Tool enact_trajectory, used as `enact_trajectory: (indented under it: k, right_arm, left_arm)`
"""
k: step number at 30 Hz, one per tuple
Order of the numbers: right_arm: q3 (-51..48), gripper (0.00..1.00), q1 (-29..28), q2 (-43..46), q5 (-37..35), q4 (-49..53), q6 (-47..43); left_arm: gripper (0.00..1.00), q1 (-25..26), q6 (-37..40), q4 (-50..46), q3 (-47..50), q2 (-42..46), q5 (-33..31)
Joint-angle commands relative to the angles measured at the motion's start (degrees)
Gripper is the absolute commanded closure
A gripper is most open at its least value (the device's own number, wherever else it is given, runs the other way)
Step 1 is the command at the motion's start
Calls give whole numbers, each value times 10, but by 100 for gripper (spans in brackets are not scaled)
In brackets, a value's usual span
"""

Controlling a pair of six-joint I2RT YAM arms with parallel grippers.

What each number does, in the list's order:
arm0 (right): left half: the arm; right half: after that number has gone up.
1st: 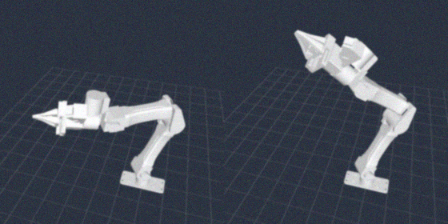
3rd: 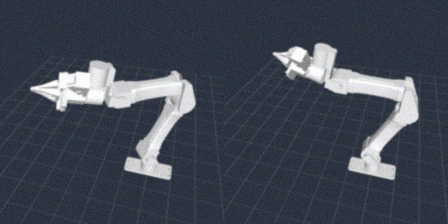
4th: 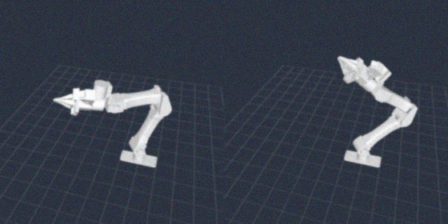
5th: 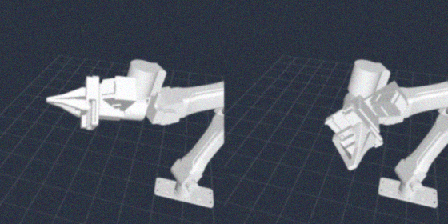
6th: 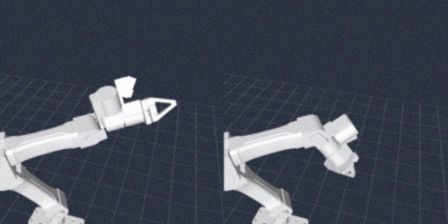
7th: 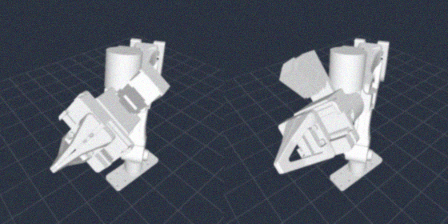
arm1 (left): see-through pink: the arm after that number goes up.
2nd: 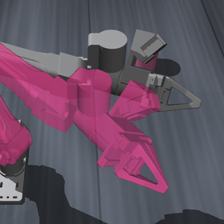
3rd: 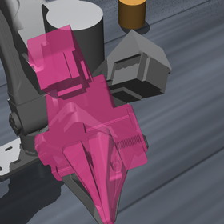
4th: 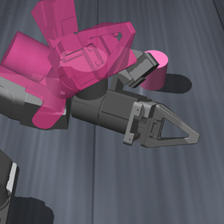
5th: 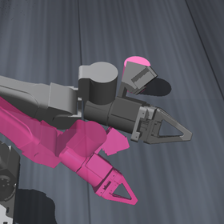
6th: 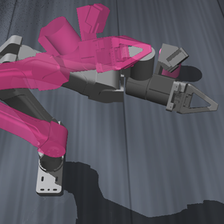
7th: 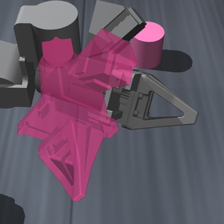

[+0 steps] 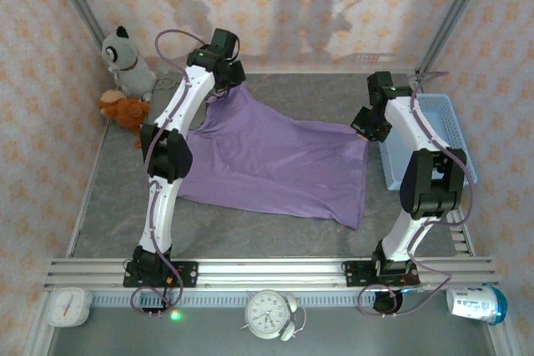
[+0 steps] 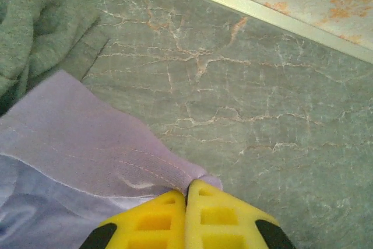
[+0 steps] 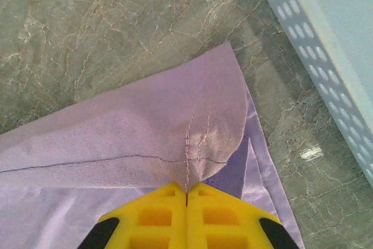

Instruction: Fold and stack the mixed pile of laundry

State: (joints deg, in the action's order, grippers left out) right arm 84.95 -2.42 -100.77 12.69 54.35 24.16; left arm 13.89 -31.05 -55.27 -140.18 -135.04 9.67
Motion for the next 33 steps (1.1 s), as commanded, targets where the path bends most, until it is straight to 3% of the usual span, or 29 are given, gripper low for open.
enact_trajectory:
  k: [1, 14, 15, 16, 18, 20, 21, 23, 27, 33]
  right_arm:
    - [-13, 100, 4, 40, 10, -6, 10]
    - [-164, 100, 4, 198, 41, 29, 9]
    - [-181, 92, 4, 210, 40, 28, 10]
    - [-200, 79, 4, 225, 42, 27, 11]
    - [-229, 71, 4, 247, 46, 21, 11]
    - [-243, 54, 4, 259, 38, 21, 15]
    - [-244, 51, 4, 262, 33, 21, 17]
    - [-243, 51, 4, 259, 39, 12, 23]
    - [-249, 63, -9, 250, 71, -18, 44]
    - [-294, 66, -92, 214, 80, -68, 83]
  left_arm:
    - [100, 4, 41, -40, 58, 46, 0]
    - [100, 46, 34, 17, 478, 360, -84]
    - [100, 51, 23, 25, 514, 380, -82]
    - [97, 55, 9, 29, 548, 398, -79]
    - [89, 58, -35, 39, 606, 428, -71]
    - [57, 58, -67, 48, 659, 458, -84]
    - [48, 58, -77, 51, 674, 467, -91]
    - [44, 58, -86, 58, 695, 479, -95]
    - [45, 59, -89, 80, 716, 476, -103]
    - [49, 58, -87, 134, 746, 417, -121]
